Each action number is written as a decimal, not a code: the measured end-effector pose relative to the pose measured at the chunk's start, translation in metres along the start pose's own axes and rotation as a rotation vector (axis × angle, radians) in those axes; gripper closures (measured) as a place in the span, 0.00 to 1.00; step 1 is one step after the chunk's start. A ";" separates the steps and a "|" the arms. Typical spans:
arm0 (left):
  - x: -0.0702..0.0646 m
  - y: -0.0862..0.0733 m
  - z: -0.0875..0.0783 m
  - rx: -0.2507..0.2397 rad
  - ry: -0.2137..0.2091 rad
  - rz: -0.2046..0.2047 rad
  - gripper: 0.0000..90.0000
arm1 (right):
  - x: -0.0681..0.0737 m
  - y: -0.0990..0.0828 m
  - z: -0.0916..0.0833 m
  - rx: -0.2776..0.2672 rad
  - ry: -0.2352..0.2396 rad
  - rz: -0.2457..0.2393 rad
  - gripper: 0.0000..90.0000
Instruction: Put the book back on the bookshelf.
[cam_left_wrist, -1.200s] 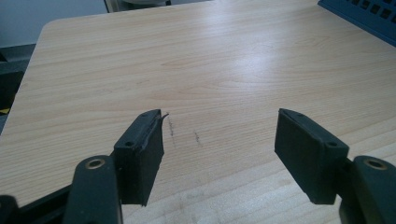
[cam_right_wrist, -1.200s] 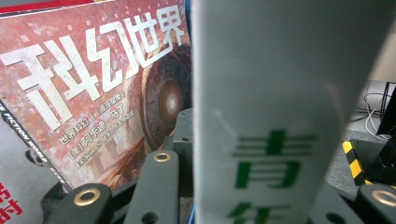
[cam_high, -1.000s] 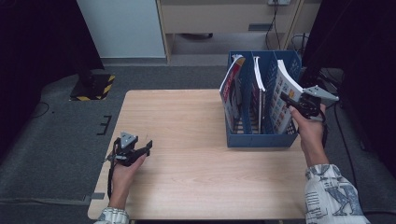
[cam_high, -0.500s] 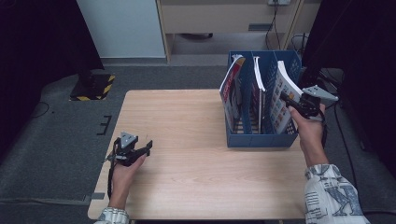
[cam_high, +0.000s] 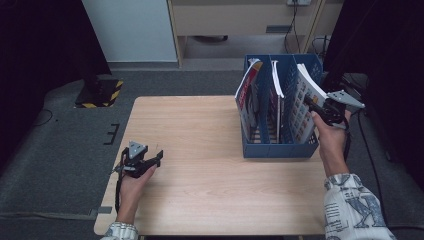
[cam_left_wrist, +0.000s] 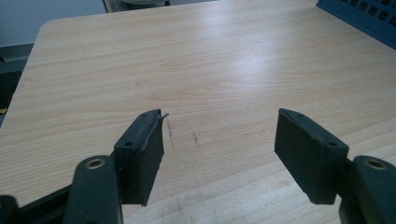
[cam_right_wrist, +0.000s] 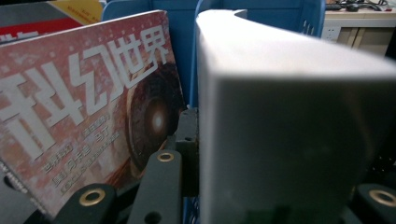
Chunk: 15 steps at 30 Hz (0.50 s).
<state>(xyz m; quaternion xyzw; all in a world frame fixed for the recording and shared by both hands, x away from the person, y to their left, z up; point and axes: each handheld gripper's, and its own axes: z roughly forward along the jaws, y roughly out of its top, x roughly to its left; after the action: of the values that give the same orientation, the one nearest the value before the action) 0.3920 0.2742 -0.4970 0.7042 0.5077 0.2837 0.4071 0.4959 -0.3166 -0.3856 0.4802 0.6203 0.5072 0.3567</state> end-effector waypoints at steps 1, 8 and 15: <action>0.000 0.000 0.000 0.000 0.000 0.000 0.36 | -0.001 0.001 0.000 0.000 -0.007 0.005 0.82; 0.001 0.000 0.000 -0.002 -0.001 -0.004 0.36 | -0.004 0.007 0.007 -0.014 -0.034 0.017 0.82; 0.001 0.000 0.001 -0.001 -0.003 -0.004 0.36 | -0.006 0.016 0.014 -0.043 -0.060 0.014 0.82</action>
<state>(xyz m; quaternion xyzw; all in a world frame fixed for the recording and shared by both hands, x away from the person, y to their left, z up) 0.3930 0.2746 -0.4975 0.7033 0.5087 0.2821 0.4087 0.5141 -0.3175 -0.3734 0.4918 0.5950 0.5081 0.3820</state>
